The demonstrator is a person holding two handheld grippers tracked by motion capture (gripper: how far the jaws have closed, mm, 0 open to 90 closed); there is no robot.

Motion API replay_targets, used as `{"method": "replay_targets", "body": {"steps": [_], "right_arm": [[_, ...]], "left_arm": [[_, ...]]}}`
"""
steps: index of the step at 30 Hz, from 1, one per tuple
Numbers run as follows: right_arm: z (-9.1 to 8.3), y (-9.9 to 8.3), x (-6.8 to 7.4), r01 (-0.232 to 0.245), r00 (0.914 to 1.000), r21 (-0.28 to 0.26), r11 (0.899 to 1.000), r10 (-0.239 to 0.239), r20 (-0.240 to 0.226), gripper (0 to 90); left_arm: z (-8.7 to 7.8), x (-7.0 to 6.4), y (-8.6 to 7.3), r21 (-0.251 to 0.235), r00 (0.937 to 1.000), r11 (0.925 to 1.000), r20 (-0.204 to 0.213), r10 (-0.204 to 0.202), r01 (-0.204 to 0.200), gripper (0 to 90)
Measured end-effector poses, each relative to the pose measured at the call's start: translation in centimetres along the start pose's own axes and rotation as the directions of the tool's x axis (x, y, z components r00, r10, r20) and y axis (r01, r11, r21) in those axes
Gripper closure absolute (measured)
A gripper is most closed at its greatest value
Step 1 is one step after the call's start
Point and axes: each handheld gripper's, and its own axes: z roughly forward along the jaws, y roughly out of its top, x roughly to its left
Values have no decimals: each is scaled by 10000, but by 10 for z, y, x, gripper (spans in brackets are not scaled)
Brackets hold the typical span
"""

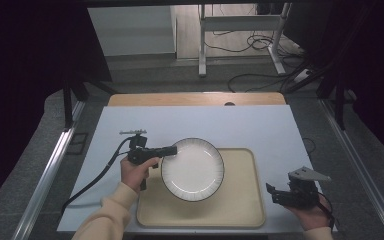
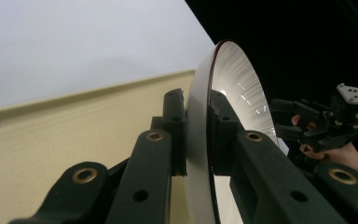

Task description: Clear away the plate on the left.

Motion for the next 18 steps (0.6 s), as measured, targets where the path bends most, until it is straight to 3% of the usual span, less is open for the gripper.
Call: {"method": "replay_targets", "body": {"steps": [8,18], "right_arm": [[1,0,1,25,10000,20,10000,-25,13,150],[0,0,0,21,10000,23,10000,-21,13,149]], "left_arm": [[11,3,-4,247,9998,9996,187,-109,104,810],[24,6,-12,638,9998,9978,-30,-184,186,808]]}}
